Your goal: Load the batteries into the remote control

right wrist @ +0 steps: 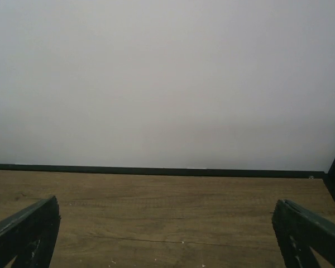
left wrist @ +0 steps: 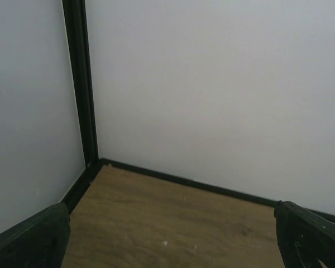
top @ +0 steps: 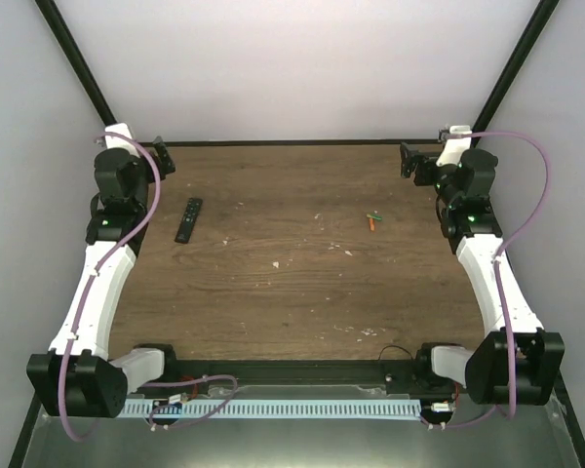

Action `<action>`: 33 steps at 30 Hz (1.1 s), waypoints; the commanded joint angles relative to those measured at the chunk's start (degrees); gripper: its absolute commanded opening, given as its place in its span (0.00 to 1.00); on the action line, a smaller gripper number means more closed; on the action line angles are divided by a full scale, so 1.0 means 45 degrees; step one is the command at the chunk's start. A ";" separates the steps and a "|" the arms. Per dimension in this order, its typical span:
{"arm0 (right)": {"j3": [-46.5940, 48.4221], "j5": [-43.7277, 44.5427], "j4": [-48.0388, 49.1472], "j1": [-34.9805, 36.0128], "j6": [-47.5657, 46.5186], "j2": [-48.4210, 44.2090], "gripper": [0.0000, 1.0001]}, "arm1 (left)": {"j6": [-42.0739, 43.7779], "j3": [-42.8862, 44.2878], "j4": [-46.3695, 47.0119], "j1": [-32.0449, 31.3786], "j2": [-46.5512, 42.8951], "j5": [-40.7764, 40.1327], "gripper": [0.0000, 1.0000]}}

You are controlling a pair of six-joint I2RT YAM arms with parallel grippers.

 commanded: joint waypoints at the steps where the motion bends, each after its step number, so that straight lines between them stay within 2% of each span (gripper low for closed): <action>1: 0.0359 -0.0093 -0.0429 -0.0126 -0.0115 -0.0038 1.00 | -0.0234 -0.0326 -0.0691 -0.0033 -0.0359 -0.0046 1.00; 5: 0.0498 -0.0005 -0.0652 -0.0116 -0.0121 -0.0079 1.00 | -0.1571 -0.0355 -0.0804 0.0094 -0.0550 -0.1244 1.00; 8: 0.0759 0.0121 -0.0880 -0.0116 -0.0135 -0.0018 1.00 | -0.3020 -0.0295 -0.1128 0.0332 -0.0829 -0.3618 1.00; 9: 0.0827 0.0143 -0.0943 -0.0129 -0.0132 0.0003 1.00 | -0.3419 -0.0520 -0.0915 0.0420 -0.1025 -0.4617 1.00; 10: 0.0919 0.0170 -0.1046 -0.0118 -0.0136 0.0052 1.00 | -0.3147 -0.0839 -0.0248 0.0572 -0.1257 -0.4852 1.00; 12: 0.1089 0.0171 -0.1288 -0.0116 -0.0173 0.0170 1.00 | -0.0504 -0.1449 0.1733 0.0778 -0.1565 -0.3330 1.00; 13: 0.1186 0.0215 -0.1441 -0.0126 -0.0149 0.0217 1.00 | 0.0969 -0.1455 0.2121 0.0798 -0.1512 -0.2203 1.00; 14: 0.1257 0.0255 -0.1664 -0.0125 -0.0126 0.0272 1.00 | 0.1461 -0.1190 0.1928 0.0788 -0.1289 -0.1686 1.00; 19: 0.1776 0.0453 -0.2631 -0.0116 0.0002 0.0584 1.00 | 0.1600 0.0520 -0.0611 0.0786 0.0296 -0.0198 1.00; 25: 0.2305 0.0921 -0.3734 -0.0117 0.0319 0.0966 1.00 | 0.1245 0.2098 -0.2722 0.0786 0.2482 0.0593 1.00; 33: 0.2636 0.0856 -0.5188 -0.0116 0.0792 0.1587 1.00 | 0.1377 0.8129 -0.9342 0.0881 0.8175 0.1876 0.98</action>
